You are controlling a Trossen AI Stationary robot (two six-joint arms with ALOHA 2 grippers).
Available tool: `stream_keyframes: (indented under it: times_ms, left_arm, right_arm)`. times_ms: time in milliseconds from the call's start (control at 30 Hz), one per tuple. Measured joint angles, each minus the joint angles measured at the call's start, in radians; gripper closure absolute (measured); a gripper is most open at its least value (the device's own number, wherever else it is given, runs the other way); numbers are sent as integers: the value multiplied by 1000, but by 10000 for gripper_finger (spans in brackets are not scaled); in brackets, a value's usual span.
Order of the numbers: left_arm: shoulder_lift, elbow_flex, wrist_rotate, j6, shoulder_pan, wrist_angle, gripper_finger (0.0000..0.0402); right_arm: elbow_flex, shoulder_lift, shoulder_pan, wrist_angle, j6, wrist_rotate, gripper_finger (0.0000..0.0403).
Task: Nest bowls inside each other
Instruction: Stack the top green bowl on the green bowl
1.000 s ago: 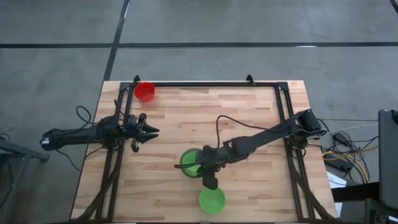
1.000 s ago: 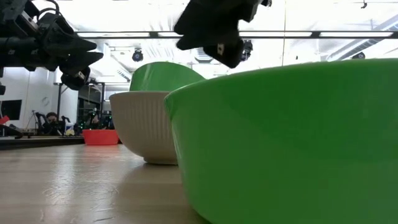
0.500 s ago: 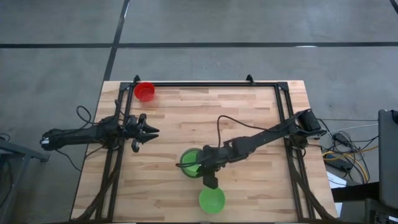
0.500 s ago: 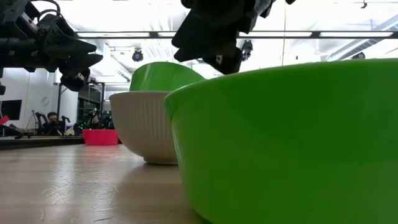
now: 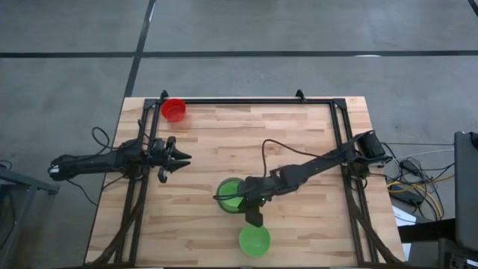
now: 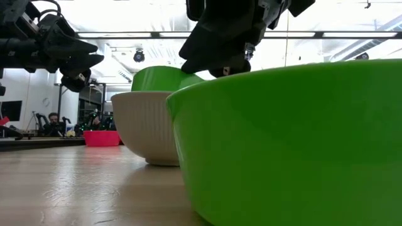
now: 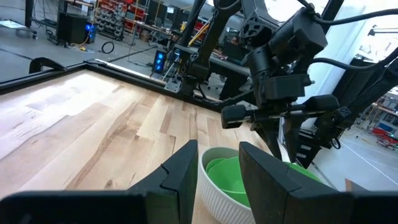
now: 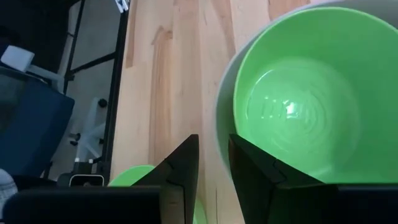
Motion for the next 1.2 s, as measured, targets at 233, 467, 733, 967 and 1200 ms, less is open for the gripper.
stream_keyframes:
  times_ms: [233,467,733,967,1200]
  left_arm:
    - [0,0,0,0,0,0,280]
    - [0,0,0,0,0,0,280]
    - [0,0,0,0,0,0,280]
    - [0,0,0,0,0,0,280]
    - [0,0,0,0,0,0,280]
  right_arm:
    - [-2,0,0,-1,2,0,339]
    - [-4,0,0,-10,3,-10,382]
    - [-6,0,0,-36,0,-20,394]
    - [-2,0,0,-50,-53,-14,394]
    - [-2,0,-5,-49,-61,4,394]
